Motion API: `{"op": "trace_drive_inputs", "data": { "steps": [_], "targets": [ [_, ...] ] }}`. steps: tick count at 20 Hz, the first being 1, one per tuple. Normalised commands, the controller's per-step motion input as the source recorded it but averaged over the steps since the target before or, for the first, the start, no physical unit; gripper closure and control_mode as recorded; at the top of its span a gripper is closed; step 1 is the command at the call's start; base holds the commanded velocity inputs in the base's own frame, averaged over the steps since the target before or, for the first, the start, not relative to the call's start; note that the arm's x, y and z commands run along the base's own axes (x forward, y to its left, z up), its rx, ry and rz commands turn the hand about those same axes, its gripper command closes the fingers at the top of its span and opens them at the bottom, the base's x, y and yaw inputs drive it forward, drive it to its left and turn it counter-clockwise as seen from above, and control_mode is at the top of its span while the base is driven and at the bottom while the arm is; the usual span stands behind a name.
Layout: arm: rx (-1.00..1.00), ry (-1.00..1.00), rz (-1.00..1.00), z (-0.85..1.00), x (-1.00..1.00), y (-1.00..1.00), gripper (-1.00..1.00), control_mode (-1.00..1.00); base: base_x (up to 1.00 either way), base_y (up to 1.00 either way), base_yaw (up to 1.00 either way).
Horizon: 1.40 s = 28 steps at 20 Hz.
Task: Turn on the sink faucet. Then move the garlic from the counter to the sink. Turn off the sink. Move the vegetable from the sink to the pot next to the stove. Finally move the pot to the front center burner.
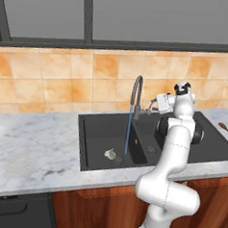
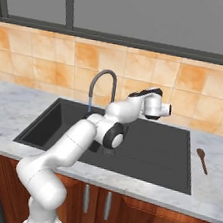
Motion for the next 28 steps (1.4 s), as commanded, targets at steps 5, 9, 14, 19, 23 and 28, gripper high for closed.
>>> {"op": "trace_drive_inputs", "data": {
  "steps": [5,9,14,19,23,28],
  "targets": [
    [0.00,0.00,0.02,0.12,0.00,0.35,-1.00,-1.00,0.00,0.00,0.00],
    [0.00,0.00,0.02,0.09,0.00,0.36,-1.00,-1.00,0.00,0.00,0.00],
    [0.00,0.00,0.01,0.04,0.00,0.30,-1.00,-1.00,0.00,0.00,0.00],
    [0.00,-0.03,0.00,0.01,0.00,-0.14,-1.00,-1.00,0.00,0.00,0.00],
    [0.00,-0.04,0.00,0.00,0.01,-0.35,-1.00,-1.00,0.00,0.00,0.00],
    [0.01,-0.04,0.00,0.02,0.00,-0.33,-1.00,-1.00,0.00,0.00,0.00]
  ]
}}
